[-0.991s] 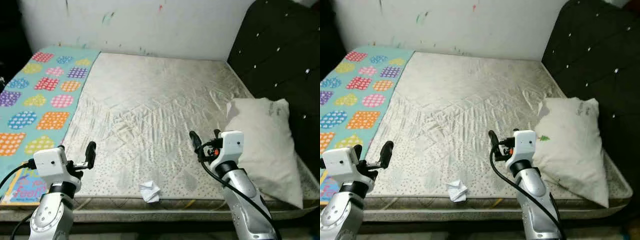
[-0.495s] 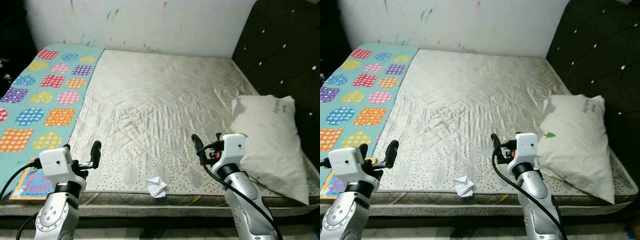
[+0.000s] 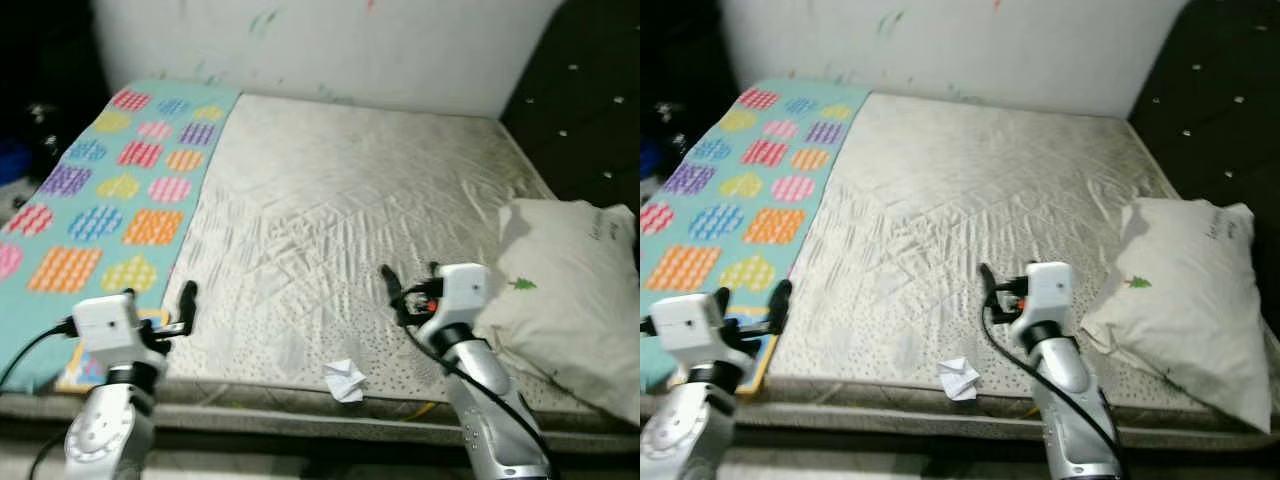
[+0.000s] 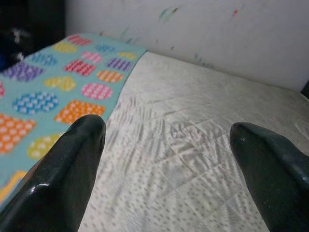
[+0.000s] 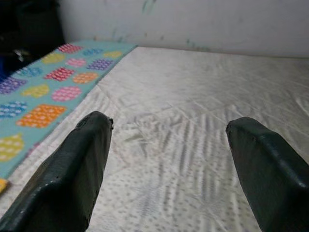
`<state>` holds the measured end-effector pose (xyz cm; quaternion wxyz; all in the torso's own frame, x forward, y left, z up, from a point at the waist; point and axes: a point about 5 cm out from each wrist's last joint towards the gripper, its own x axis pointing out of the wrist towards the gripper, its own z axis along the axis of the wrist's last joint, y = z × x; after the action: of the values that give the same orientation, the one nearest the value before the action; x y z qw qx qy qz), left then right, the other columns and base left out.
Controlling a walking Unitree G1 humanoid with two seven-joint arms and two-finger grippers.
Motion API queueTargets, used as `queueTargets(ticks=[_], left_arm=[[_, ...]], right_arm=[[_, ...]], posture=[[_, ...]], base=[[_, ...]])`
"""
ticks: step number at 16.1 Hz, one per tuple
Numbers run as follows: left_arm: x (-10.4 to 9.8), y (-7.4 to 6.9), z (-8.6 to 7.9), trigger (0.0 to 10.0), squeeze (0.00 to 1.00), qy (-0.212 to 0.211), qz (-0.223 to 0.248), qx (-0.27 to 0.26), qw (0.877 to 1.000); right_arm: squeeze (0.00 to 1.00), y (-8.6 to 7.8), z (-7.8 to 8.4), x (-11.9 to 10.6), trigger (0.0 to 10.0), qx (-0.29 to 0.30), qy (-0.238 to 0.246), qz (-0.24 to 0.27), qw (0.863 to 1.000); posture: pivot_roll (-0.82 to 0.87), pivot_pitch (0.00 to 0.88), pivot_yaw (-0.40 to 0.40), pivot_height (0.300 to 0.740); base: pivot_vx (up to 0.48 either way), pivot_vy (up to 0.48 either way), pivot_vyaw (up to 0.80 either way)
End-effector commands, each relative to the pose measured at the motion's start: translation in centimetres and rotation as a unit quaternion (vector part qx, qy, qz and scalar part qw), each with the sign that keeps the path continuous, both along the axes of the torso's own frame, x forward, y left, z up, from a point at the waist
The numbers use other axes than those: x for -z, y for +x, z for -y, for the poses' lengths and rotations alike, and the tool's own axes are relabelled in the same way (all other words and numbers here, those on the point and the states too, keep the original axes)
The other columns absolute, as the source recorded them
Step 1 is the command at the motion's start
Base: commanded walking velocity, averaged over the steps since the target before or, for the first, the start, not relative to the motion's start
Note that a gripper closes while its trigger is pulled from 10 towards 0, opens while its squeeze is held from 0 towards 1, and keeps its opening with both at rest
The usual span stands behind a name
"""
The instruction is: Clean up the room
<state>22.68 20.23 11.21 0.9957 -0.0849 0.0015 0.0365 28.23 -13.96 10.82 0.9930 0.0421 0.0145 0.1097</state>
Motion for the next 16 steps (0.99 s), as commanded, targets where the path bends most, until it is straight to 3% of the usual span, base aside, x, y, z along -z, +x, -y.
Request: queueTargets(ticks=[1,5,9,16], left_arm=[[0.02,0.19,0.76,10.0,0.00,-0.003,0.002,0.014,1.000],[0.05,0.20,0.82,10.0,0.00,-0.008,0.005,0.014,1.000],[-0.04,0.29,0.78,10.0,0.00,-0.008,0.008,0.012,1.000],[-0.27,0.24,0.96,10.0,0.00,-0.005,0.018,0.027,0.999]], right_arm=[[0.00,-0.06,1.25,0.19,10.0,0.016,-0.007,-0.004,1.000],[0.00,-0.05,1.34,0.21,10.0,0.019,-0.007,-0.005,1.000],[0.00,0.07,1.34,0.15,10.0,0.021,-0.006,-0.004,1.000],[0.00,0.07,1.23,0.10,10.0,0.024,-0.003,-0.001,1.000]], posture=[[0.03,0.025,-0.084,0.740],[0.03,0.023,-0.087,0.740],[0.03,0.026,-0.081,0.740],[0.03,0.030,-0.079,0.740]], base=[[0.000,0.000,0.00],[0.000,0.000,0.00],[0.000,0.000,-0.80],[0.000,0.000,0.00]])
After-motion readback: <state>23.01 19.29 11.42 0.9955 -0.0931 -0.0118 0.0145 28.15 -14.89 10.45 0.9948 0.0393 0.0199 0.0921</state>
